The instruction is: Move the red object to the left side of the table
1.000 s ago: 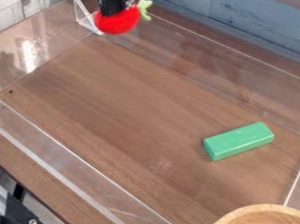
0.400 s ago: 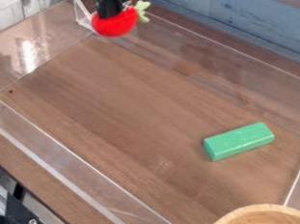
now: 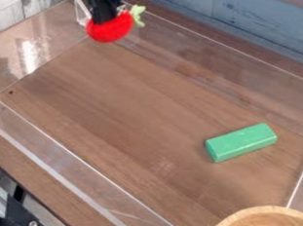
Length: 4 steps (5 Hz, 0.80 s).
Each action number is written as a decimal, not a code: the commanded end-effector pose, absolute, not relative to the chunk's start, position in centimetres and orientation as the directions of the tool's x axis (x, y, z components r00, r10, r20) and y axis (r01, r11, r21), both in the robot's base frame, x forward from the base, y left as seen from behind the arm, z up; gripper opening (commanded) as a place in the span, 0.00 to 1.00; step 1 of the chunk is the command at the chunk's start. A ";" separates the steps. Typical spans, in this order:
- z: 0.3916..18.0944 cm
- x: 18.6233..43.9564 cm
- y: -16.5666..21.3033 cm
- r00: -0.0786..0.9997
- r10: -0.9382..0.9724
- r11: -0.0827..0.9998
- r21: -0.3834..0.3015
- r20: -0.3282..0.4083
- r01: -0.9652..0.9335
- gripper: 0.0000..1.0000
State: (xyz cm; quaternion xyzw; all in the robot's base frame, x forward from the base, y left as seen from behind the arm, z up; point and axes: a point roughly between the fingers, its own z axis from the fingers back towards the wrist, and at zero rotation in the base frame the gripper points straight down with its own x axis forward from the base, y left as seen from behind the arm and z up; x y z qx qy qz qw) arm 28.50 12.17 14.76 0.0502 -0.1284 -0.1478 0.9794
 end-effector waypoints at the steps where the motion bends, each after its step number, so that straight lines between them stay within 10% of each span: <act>1: 17.2 27.7 12.5 0.910 -0.288 0.954 0.169 0.298 0.247 0.00; 4: 16.0 25.7 13.9 0.935 -0.211 0.976 0.118 0.285 0.184 0.00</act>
